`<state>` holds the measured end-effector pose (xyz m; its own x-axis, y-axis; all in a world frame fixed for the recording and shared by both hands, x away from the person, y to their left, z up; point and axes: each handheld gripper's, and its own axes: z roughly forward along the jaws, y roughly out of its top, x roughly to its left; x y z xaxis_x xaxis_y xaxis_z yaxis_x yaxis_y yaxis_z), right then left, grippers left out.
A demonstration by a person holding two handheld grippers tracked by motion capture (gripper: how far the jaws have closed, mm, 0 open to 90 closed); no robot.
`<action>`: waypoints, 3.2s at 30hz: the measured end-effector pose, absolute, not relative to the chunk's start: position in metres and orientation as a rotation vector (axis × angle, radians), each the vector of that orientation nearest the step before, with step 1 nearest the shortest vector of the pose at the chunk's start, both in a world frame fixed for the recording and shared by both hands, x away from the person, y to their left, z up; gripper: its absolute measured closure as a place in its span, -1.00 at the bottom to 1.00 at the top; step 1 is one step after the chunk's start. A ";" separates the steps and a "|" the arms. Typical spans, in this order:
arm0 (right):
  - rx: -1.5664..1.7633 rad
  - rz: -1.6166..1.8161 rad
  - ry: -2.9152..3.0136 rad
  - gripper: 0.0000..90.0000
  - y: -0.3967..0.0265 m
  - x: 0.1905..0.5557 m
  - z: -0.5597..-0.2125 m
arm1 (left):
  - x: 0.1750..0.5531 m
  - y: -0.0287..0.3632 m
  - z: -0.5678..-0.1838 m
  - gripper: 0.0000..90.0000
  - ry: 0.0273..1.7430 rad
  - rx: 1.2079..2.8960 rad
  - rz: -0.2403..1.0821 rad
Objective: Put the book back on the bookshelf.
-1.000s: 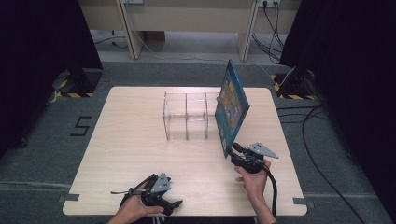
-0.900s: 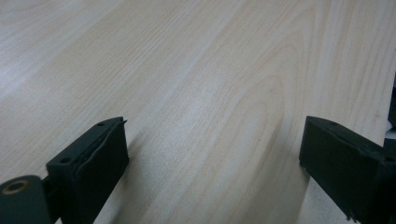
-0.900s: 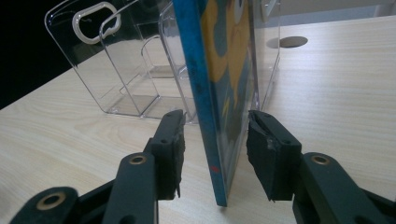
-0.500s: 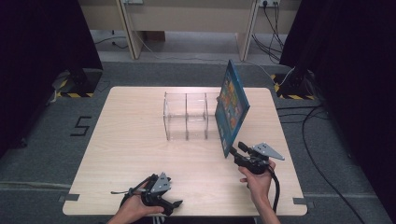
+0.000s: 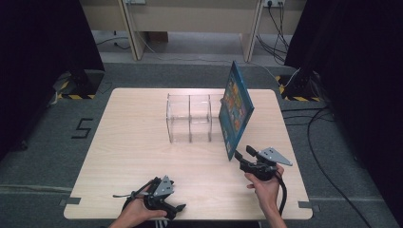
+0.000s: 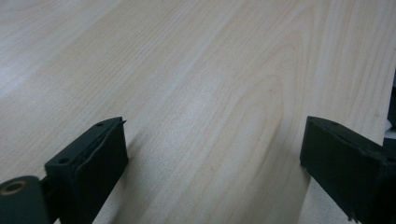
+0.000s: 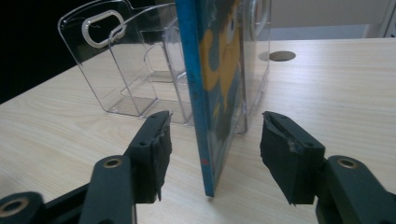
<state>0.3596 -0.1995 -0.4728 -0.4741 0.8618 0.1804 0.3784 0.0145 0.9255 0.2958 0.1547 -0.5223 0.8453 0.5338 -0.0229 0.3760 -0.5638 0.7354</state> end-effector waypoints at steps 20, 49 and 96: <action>1.212 1.405 1.897 -0.26 -0.204 0.350 -0.471 | 0.296 0.155 -0.522 -0.86 0.657 2.235 0.258; 1.247 1.421 1.909 -0.65 -0.221 0.339 -0.474 | 0.296 0.155 -0.523 -0.87 0.657 2.233 0.259; 1.186 1.307 2.113 -0.65 -0.231 0.295 -0.482 | 0.294 0.153 -0.524 -1.00 0.635 2.247 0.247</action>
